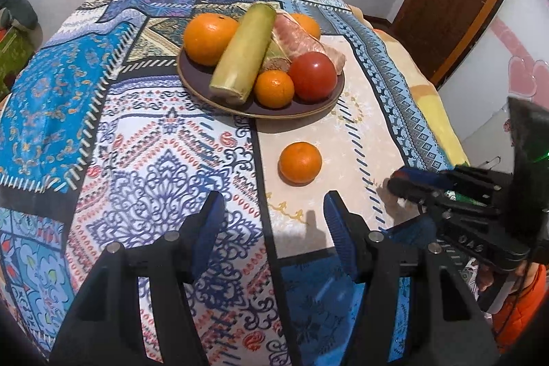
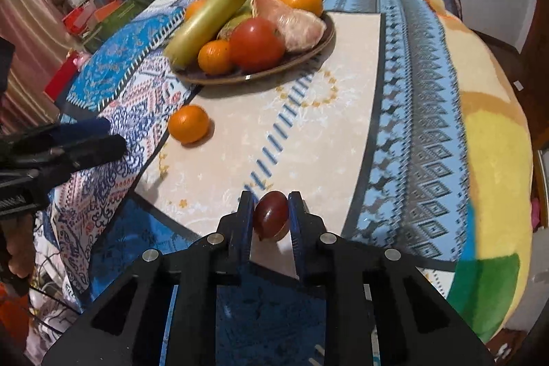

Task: Organize fruits
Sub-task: 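Grasp the last mandarin with the left tool while the right tool grasps the last jujube, then carry the mandarin and jujube onto the purple plate with both tools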

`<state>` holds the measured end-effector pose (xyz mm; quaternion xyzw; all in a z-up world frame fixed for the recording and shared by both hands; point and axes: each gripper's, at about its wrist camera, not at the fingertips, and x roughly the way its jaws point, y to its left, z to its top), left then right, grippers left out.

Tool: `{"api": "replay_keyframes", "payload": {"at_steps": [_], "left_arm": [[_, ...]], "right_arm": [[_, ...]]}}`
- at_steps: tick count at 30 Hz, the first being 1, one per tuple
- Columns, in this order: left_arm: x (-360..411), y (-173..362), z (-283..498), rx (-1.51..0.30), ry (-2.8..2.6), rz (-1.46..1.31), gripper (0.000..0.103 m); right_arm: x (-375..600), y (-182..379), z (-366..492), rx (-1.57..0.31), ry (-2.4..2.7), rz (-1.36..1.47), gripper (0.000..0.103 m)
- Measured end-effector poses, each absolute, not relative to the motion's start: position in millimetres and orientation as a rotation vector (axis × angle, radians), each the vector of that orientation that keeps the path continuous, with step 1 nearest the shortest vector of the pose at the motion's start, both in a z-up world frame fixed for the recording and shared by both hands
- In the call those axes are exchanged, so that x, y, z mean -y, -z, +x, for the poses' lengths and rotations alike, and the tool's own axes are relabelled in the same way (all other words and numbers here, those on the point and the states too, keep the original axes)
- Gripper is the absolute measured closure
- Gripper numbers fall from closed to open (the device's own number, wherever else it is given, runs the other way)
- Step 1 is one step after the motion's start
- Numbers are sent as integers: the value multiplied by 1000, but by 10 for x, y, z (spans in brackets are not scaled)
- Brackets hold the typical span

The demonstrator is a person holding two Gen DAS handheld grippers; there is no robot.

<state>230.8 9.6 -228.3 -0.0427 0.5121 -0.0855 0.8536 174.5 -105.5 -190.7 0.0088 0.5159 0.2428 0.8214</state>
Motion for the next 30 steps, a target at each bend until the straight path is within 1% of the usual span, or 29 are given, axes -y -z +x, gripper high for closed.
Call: {"api": "replay_keyframes", "payload": {"at_steps": [13,14,16,18,20,25,30], "left_arm": [[189,2534,2695,-1117,216,-66,43],[195,2546,2708,-1117,217,-66,44],[211,2571,2746,-1119,221,-68,50],[215,2594,2769,-1126,229,-74,63],[215,2607,2779,-1126,229,-73,69],[150,2553,2765,-1105,232,-82,69],[-37,2349,2771,-1052,216,-108,69]], "right_arm": [[1170,1691,1954,-1001,-492,23,85],[1172,1688,1966,-998,-493,24,85],[1166,1682,1998,-993,-494,26,84],[1160,1677,2027,-989,-496,27,84],[1151,1677,2059,-985,-498,28,84],[1126,1663,2123,-974,-500,28,84],[1087,1614,2213,-955,-508,34,84]]}}
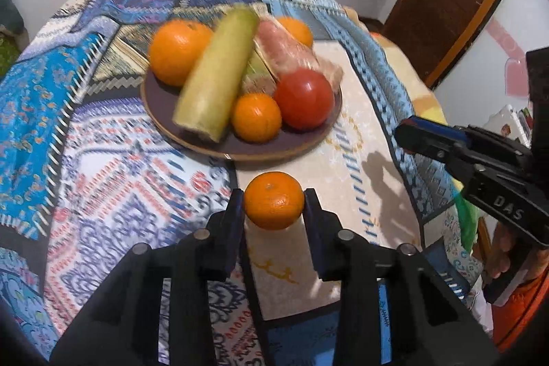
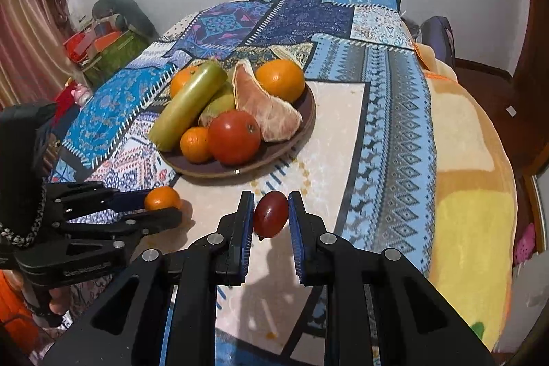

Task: Organize fruits
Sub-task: 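Carry the mandarin and jujube onto the purple plate with both tools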

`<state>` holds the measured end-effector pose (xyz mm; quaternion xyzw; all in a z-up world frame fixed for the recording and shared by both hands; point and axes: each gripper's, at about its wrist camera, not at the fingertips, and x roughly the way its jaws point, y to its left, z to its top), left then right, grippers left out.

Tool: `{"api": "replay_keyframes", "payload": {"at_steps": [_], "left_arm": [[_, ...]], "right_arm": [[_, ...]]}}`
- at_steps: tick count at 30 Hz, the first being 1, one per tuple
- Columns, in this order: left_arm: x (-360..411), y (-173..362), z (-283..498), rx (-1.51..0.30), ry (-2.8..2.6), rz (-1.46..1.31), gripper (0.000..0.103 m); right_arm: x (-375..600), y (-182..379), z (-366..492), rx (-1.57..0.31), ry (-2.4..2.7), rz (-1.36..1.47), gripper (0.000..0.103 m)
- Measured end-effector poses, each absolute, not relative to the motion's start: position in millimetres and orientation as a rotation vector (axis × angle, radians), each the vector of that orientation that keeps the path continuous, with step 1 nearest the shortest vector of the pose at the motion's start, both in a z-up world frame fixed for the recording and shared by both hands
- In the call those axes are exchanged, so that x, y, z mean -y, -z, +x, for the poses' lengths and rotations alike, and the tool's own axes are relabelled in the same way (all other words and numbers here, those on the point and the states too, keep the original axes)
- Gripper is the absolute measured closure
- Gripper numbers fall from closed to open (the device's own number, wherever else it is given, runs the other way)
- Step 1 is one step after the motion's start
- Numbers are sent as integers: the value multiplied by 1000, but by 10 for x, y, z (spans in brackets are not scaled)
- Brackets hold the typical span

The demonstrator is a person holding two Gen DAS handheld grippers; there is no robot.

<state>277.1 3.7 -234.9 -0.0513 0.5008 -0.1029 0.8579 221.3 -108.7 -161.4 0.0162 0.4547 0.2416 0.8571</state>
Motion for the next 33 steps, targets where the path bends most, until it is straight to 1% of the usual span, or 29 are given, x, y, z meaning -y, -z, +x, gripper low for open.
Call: {"api": "replay_keyframes", "payload": {"at_steps": [7,14,19,25,33], "left_arm": [[-330,2076,2864,-974,168,-130,69],[-582,2008,3103,-946,117,-142,69],[-658,2083,3290,-950,99,-150,69],[-719,2251,3453,-971,85,-163,69],[-706,2293,3543,-960,96,-156,69]], "right_arm": [[954,1501,2396,-913,-531,39,84],[756,1398,2573,-868,-560,31,84],[614,1419,2717,-858,-570,17,84],[514,1574,2870,-885,-568,8,84],[445,1678,2933,-905,-572,0,83]]}}
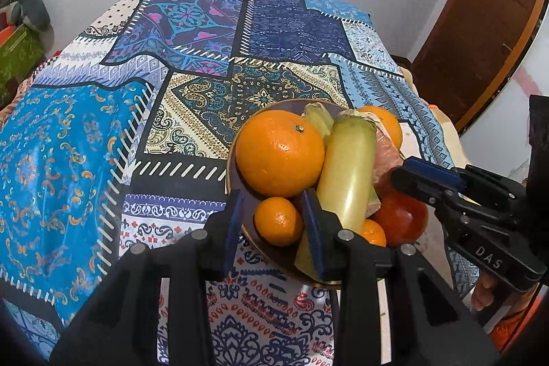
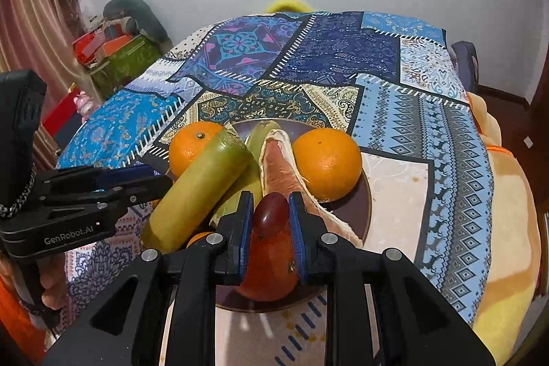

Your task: Organize fruits

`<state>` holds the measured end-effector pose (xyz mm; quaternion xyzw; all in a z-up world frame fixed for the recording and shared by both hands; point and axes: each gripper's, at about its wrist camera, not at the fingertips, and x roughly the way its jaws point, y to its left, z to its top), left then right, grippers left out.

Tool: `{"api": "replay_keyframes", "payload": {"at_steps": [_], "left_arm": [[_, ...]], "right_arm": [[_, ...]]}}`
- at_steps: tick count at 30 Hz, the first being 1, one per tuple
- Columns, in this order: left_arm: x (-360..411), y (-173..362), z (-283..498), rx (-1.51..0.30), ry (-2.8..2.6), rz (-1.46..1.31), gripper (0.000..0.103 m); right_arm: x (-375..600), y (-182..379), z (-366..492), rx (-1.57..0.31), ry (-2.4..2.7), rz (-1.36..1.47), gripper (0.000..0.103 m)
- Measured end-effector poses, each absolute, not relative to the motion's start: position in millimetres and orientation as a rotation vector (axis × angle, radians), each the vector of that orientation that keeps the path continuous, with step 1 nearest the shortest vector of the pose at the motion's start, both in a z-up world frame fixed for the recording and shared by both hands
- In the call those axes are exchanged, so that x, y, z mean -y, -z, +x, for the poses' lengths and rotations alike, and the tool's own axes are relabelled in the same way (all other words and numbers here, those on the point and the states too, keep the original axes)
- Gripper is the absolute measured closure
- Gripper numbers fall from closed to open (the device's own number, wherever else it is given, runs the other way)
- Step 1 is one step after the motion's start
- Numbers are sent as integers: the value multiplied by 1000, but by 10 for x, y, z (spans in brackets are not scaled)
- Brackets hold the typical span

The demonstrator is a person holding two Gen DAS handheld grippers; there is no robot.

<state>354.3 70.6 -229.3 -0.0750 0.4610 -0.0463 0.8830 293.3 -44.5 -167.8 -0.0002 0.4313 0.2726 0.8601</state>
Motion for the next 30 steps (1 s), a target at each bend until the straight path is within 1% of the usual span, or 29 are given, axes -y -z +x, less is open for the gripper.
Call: {"api": "replay_keyframes", "payload": {"at_steps": [2,4,7,11,18,27,28,30], "left_arm": [[-696,2291,3533,-958,92,-150,69],[-700,2262,3508,-950,91,-151,69],[-707,2174,3445,-931,83,-151,69],[-708,1913,3273,-876,72,-149,69],[-615,1159,2731,-708,63,-129,69],[-344,183,1691,-455,68,-88,69],[-308,105,1577,-431,68,-80,69],[-253,-7,1404,-391,64,-64,64]], "right_arm": [[433,1692,2944,-912,-572,-6,82],[441,1692,2935,-910,-564,-9,77],[470,1647,2918,-903,-562,-4,77],[533,1468,2833,-866,-552,-1,77],[714,828,2461,-728,-530,14,77],[1010,-89,1630,-493,-500,48,77],[1041,-183,1513,-465,-499,49,77],[1085,-321,1317,-417,-497,54,77]]}}
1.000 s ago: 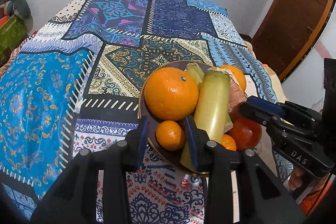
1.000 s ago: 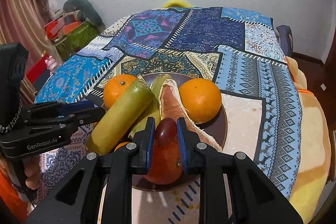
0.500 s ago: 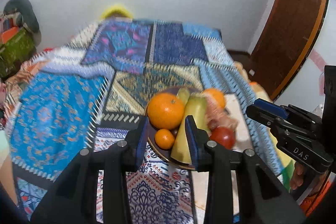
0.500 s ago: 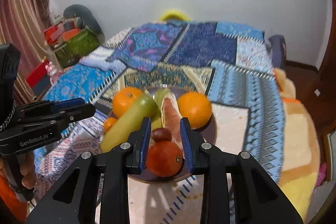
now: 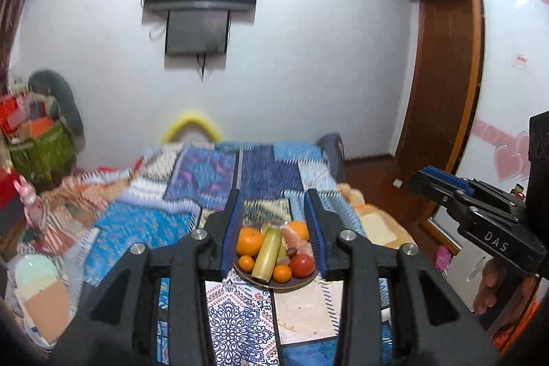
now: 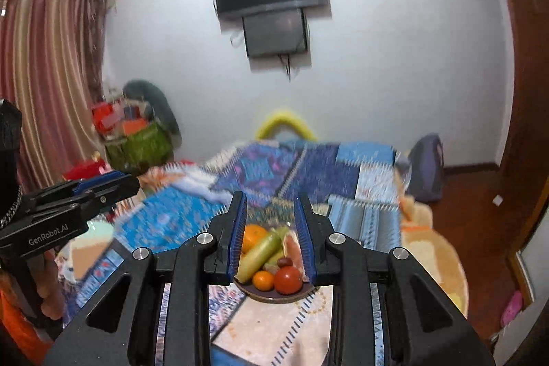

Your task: Organize fruits

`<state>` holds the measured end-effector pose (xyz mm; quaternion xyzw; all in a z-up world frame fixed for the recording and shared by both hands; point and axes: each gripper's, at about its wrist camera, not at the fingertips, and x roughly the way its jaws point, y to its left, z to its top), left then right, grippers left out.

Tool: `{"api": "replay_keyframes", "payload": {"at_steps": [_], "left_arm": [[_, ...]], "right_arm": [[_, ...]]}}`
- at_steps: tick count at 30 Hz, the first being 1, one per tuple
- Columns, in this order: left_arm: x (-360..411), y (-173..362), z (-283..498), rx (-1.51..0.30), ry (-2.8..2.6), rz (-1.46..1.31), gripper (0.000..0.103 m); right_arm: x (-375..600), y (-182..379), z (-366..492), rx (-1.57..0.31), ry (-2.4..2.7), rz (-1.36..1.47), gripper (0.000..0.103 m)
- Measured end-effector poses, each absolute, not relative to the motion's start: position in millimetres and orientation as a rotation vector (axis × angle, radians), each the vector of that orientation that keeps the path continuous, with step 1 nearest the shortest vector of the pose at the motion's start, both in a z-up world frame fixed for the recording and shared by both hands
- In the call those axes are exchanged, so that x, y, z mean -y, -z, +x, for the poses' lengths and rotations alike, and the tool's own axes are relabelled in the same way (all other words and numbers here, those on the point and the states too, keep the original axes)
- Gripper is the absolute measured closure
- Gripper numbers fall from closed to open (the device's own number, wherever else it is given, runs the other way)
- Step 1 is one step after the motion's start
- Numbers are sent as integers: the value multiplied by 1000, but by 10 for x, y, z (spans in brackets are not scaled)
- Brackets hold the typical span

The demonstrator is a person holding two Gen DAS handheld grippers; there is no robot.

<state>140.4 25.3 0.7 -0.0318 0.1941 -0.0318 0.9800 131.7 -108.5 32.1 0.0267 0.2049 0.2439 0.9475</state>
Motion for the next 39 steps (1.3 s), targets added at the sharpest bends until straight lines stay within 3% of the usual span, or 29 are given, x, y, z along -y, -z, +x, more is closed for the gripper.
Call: {"api": "replay_keyframes", "payload": {"at_steps": [2,6,8,10,14,16,18,24,39], "left_arm": [[-189,-117,1193,-343,55,-49,60],[-106,-248,865,-272,46,-35,42],[-81,-273,773,-252,42,-26,38],[-60,-287,699,-245,46,-20,32],[-54,-284,623,-235,36,-27,14],[-66,-281,594,-232,32,-31,10],[-74,-278,568,-231,28,-33,5],[-58,-253,508,-227,15,-38,2],[2,-225,482,-228,23,-29,0]], "right_arm": [[1121,-426,1156,-377,-496,62,76],[1178,-553,884,-311,-489,77,63],[1188,-582,799,-290,-484,78,57],[1189,-593,734,-271,-475,82,45],[1164,-578,673,-245,-444,73,31],[1156,-571,636,-236,-427,66,19],[1146,-565,612,-231,-415,60,16],[1151,-554,512,-222,-393,56,3],[1206,-547,420,-216,-387,60,0]]}}
